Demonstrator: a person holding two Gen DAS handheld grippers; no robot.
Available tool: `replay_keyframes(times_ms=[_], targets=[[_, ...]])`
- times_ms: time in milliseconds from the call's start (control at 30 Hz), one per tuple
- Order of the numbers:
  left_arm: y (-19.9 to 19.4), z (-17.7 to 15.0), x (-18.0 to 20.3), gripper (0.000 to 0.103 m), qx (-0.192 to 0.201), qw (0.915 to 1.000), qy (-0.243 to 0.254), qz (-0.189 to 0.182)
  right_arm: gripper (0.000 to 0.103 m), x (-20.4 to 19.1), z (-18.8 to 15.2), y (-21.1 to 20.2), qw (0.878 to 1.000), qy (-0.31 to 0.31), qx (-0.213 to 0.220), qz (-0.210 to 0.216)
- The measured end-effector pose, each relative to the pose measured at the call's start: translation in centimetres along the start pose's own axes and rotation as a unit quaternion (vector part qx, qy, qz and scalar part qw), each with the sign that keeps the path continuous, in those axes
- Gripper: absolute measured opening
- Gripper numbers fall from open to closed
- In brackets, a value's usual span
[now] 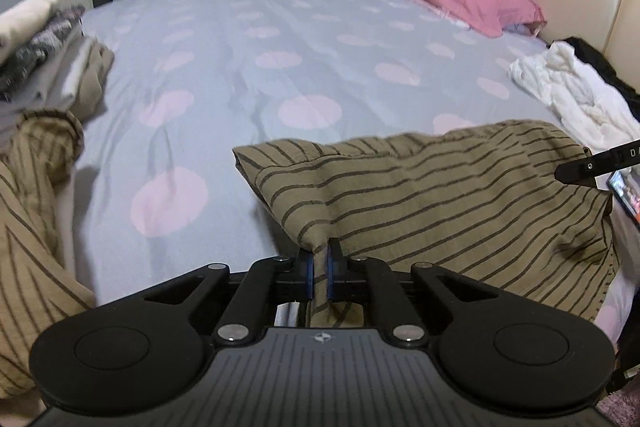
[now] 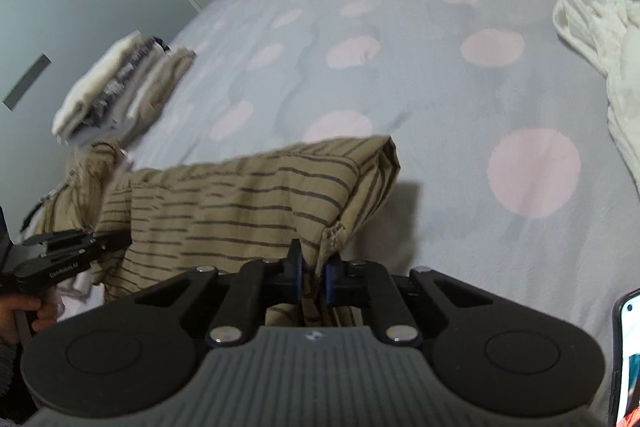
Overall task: Fold clothes
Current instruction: 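Carry the folded shirt with both grippers toward the clothes stack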
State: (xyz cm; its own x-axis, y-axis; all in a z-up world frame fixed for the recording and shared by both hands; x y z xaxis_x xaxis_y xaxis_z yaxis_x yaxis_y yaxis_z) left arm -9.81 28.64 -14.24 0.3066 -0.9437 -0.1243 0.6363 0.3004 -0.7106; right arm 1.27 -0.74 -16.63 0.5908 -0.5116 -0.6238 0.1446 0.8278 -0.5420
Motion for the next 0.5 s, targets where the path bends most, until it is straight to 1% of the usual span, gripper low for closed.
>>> replay_keyframes(times_ms=[200, 333, 500], targets=[[-2.9, 0.9, -0.7, 0.004, 0.035, 0.9993, -0.015, 0.005, 0.011, -2.6, 1.1, -1.6, 0.999, -0.015, 0.029, 0.013], [-5.2, 1.7, -1.9, 0.004, 0.061, 0.9975, -0.035, 0.011, 0.011, -4.5, 2.3, -2.1, 0.999, -0.026, 0.043, 0.02], [-8.0, 2.9, -3.9, 0.004, 0.09, 0.9948, -0.038, 0.028, 0.011, -7.4, 4.3, -2.1, 0.997, -0.032, 0.054, 0.043]])
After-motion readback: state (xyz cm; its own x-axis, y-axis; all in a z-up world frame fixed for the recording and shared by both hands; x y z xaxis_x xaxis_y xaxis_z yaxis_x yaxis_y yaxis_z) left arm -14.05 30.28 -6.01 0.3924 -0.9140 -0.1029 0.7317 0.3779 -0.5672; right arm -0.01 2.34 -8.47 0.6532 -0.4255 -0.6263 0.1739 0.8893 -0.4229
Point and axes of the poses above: each gripper's, at about its wrist camera, not at the fingertips, and y roughly the way its jaws point, x to its right, z to its top, the point moved 4 cm from there along y, roughly the way its jaws point, and after that the axes turned 13 degrees about z, right-handed, at the moved point
